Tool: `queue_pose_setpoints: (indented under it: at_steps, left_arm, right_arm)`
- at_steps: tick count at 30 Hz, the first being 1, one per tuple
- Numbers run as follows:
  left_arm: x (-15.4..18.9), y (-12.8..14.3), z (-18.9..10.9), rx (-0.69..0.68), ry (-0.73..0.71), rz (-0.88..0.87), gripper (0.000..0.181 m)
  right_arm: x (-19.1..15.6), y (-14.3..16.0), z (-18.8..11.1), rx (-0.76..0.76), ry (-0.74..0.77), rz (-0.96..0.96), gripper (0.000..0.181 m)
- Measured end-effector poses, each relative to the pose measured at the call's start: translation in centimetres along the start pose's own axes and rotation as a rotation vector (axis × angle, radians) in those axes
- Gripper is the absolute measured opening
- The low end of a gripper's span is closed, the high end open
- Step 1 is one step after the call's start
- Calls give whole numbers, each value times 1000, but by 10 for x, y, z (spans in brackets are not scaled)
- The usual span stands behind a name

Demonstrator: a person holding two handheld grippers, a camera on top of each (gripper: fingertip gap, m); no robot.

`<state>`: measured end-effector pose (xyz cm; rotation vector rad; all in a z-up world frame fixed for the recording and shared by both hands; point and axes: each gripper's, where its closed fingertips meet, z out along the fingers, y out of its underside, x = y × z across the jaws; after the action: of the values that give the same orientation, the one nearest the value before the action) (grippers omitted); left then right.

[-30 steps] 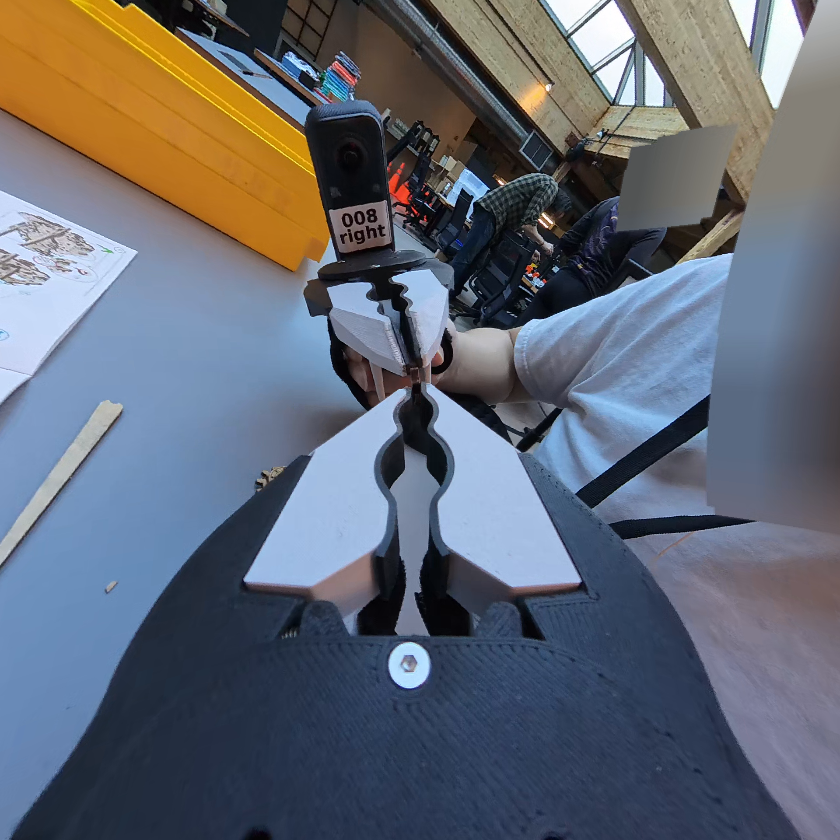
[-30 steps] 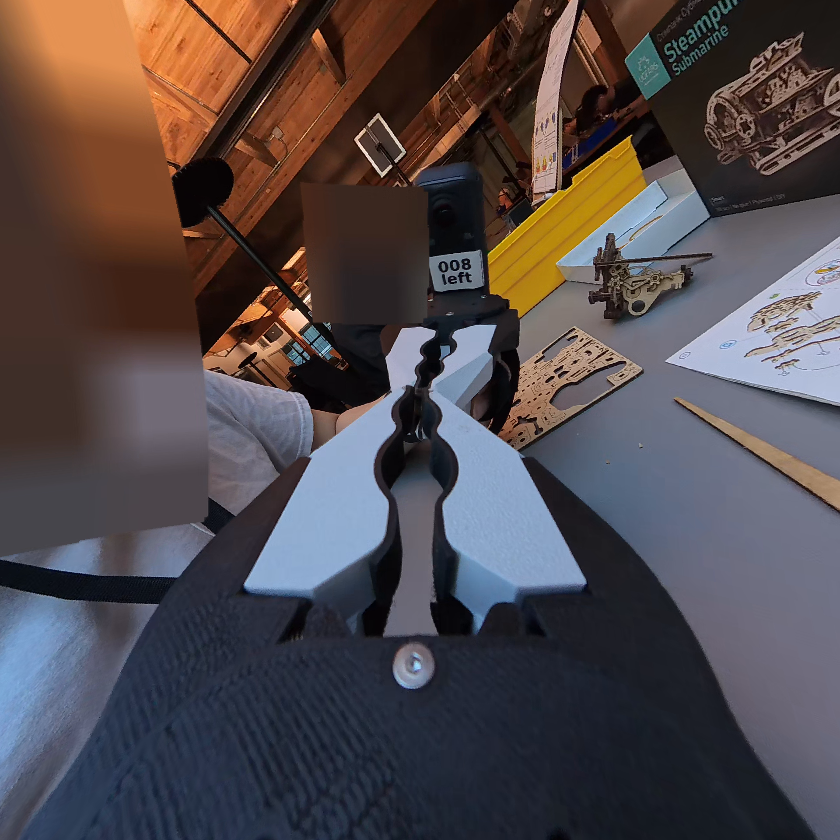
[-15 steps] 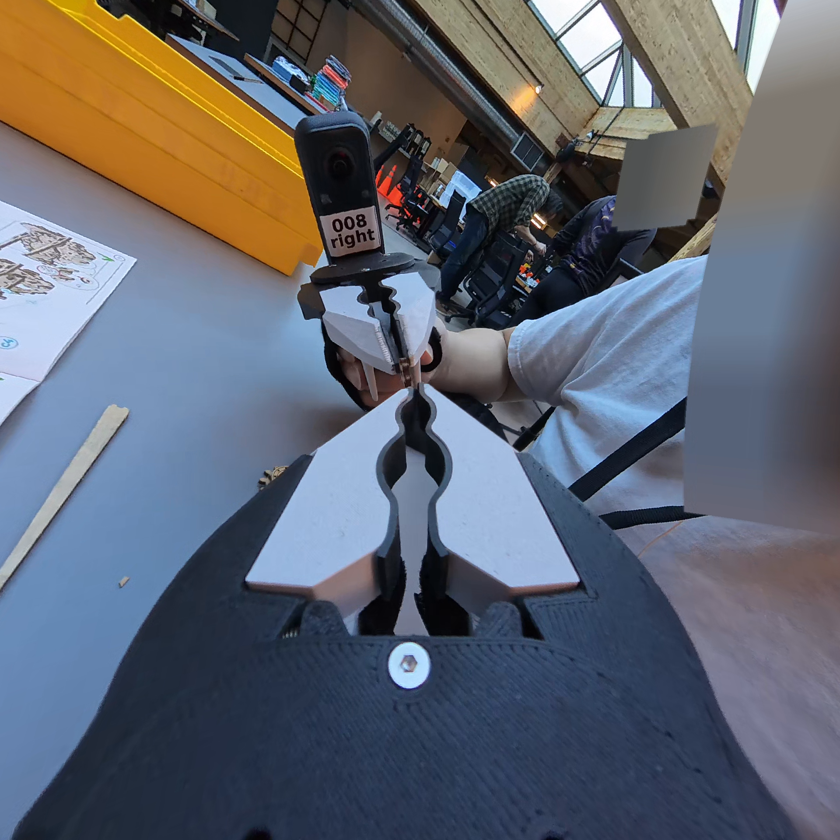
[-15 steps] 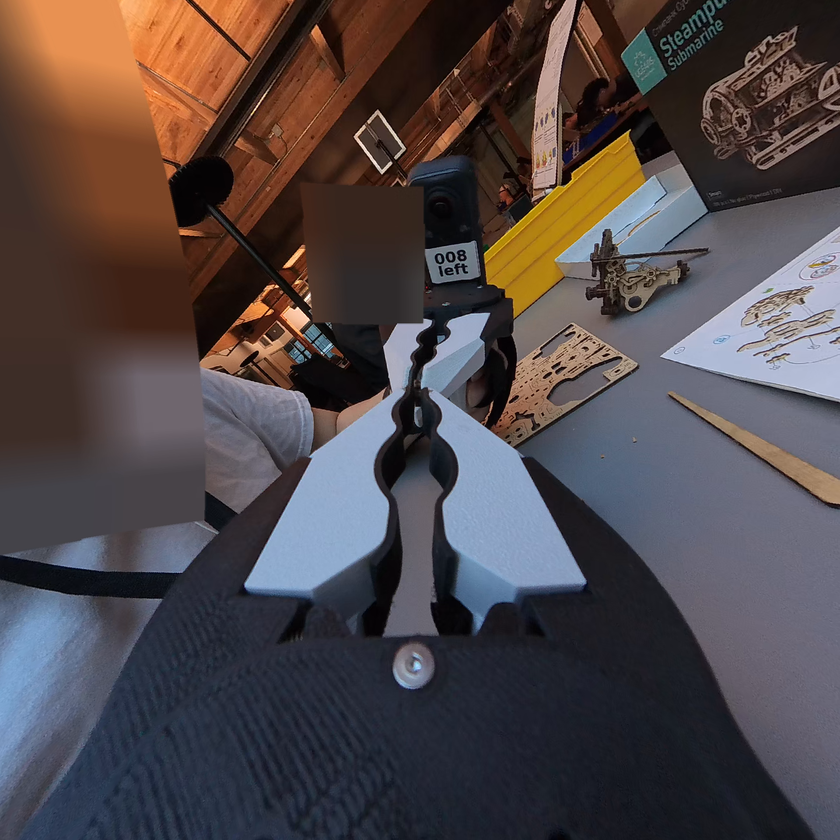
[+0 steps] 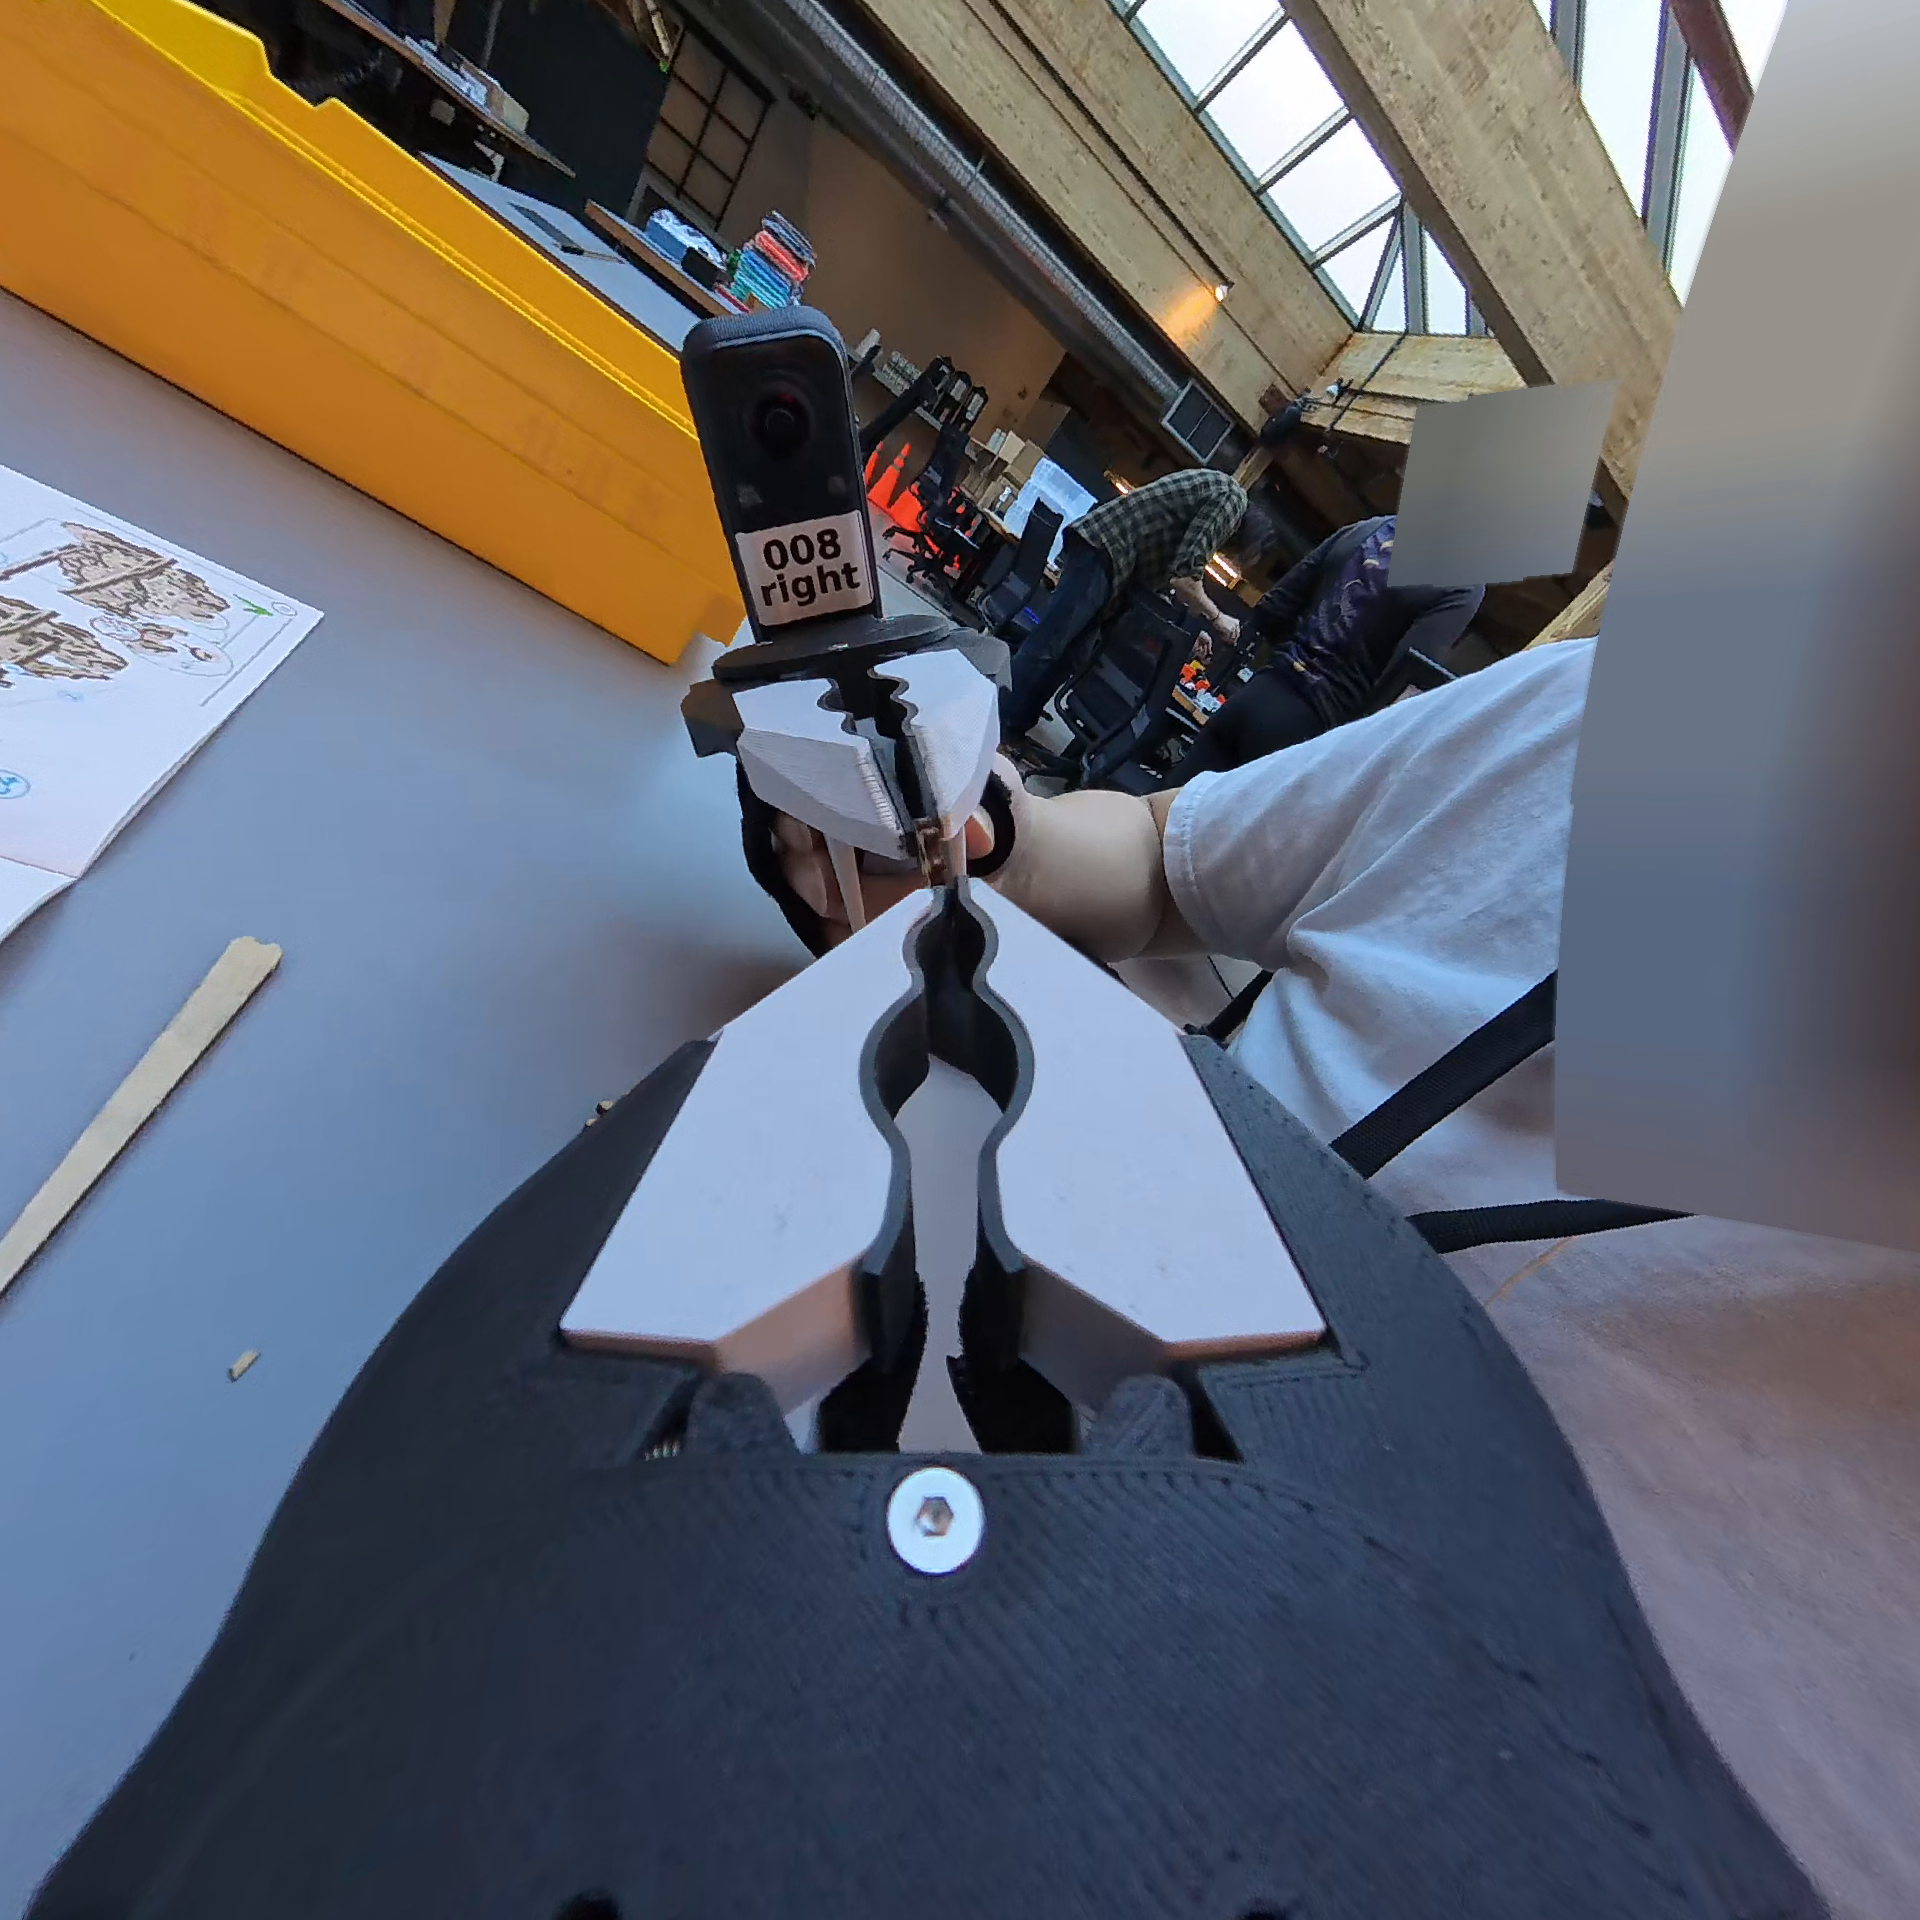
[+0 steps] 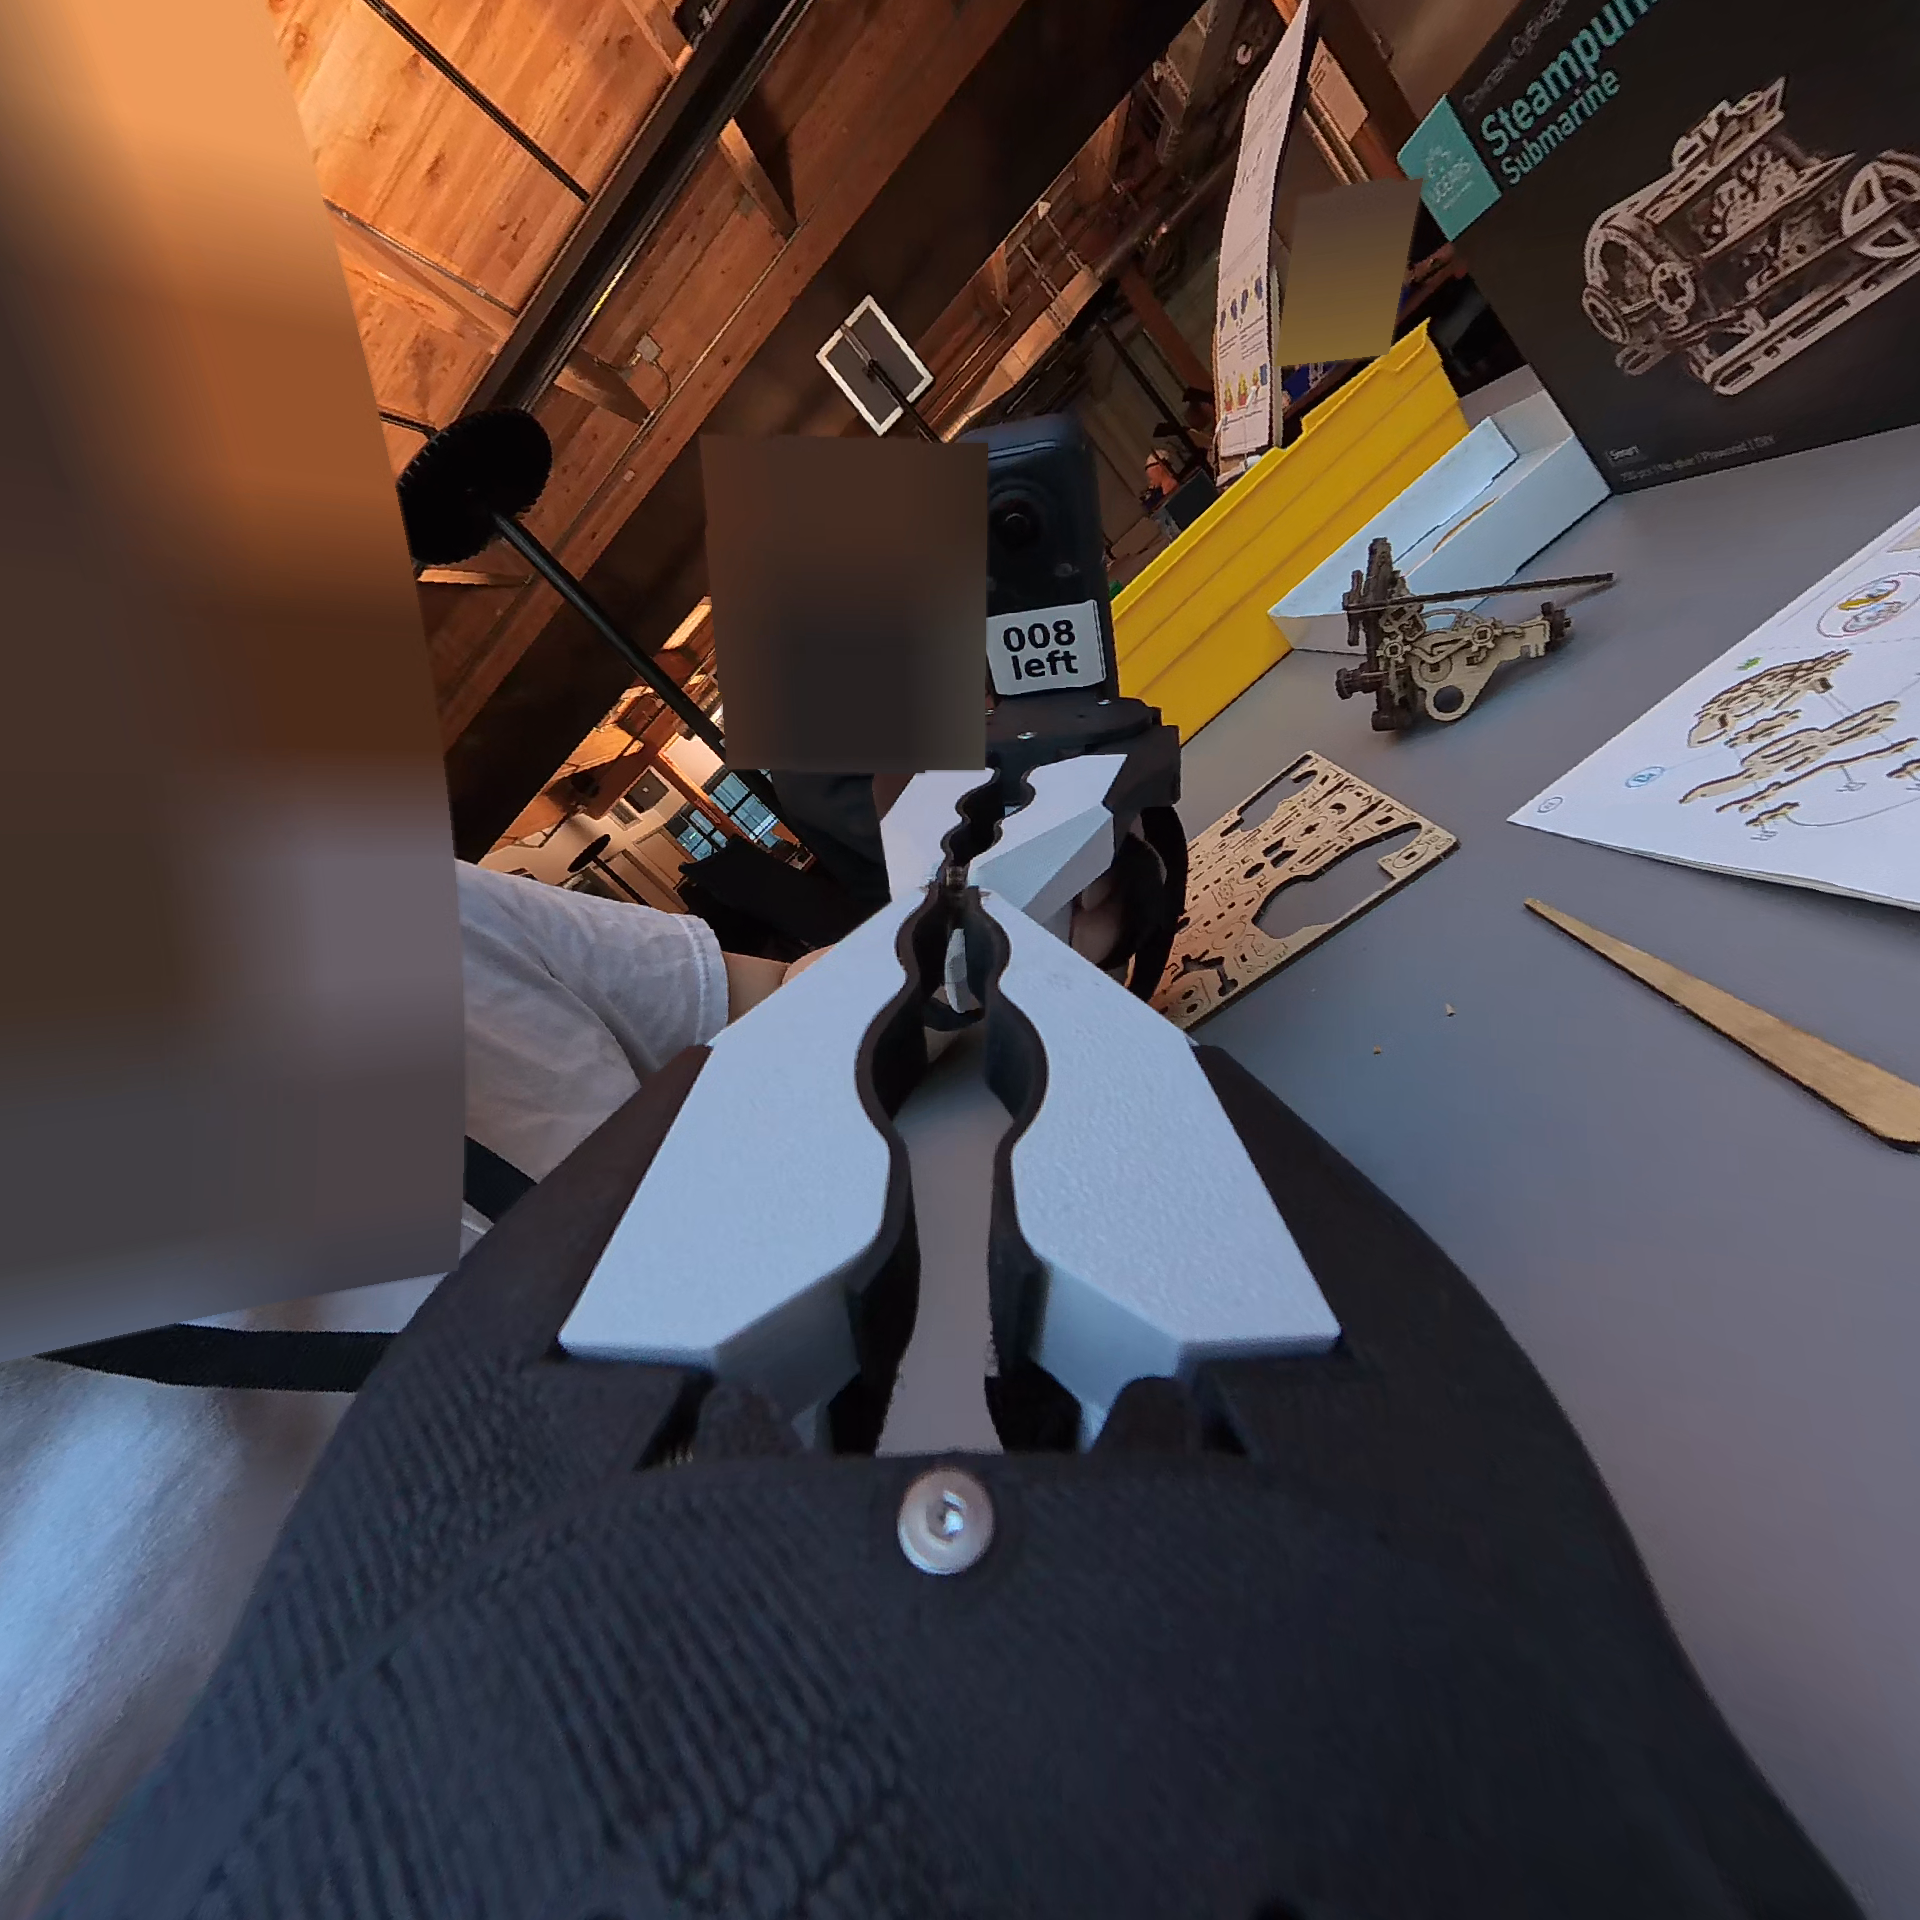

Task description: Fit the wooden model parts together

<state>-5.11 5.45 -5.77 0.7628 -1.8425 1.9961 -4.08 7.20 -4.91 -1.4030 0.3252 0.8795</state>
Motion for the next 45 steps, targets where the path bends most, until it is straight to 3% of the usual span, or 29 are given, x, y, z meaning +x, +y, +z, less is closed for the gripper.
queue_pose_setpoints:
  at_steps: [6, 12, 15, 18, 27, 32, 34, 36, 40, 43, 45]
  left_arm:
    - [5, 0, 2, 2, 38, -15, 0]
    - [-3, 2, 0, -13, -18, 7, 0]
    - [-8, 3, 1, -15, -43, -6, 16]
    - [-4, 3, 3, -5, -32, 11, 0]
    - [-6, -3, 0, 27, -45, 14, 2]
    - [-8, 1, -2, -26, -65, 25, 0]
    - [-7, 7, -4, -87, -56, -20, 0]
    - [-8, 21, -7, -187, -41, -96, 0]
    - [-11, 38, -11, -294, -51, -207, 0]
    - [-9, 45, -10, -332, -32, -267, 0]
    - [-10, 47, -10, -340, -33, -289, 0]
  right_arm:
    - [3, 2, 0, -9, 10, 4, 1]
    - [2, 1, -1, -4, 8, 1, 0]
    - [2, 2, 0, -4, 4, 9, 1]
    - [2, 2, 0, -5, 1, 16, 0]
    - [4, 2, 0, -6, 6, 16, 0]
    - [4, 6, 1, -49, 7, -6, 1]
    - [3, 7, -1, -107, 37, -164, 1]
    - [3, 9, -4, -211, 112, -439, 7]
    - [14, 28, -9, -511, 267, -943, 12]
    - [12, 48, -5, -678, 239, -1093, 11]
    - [7, 45, -1, -679, 224, -1114, 11]
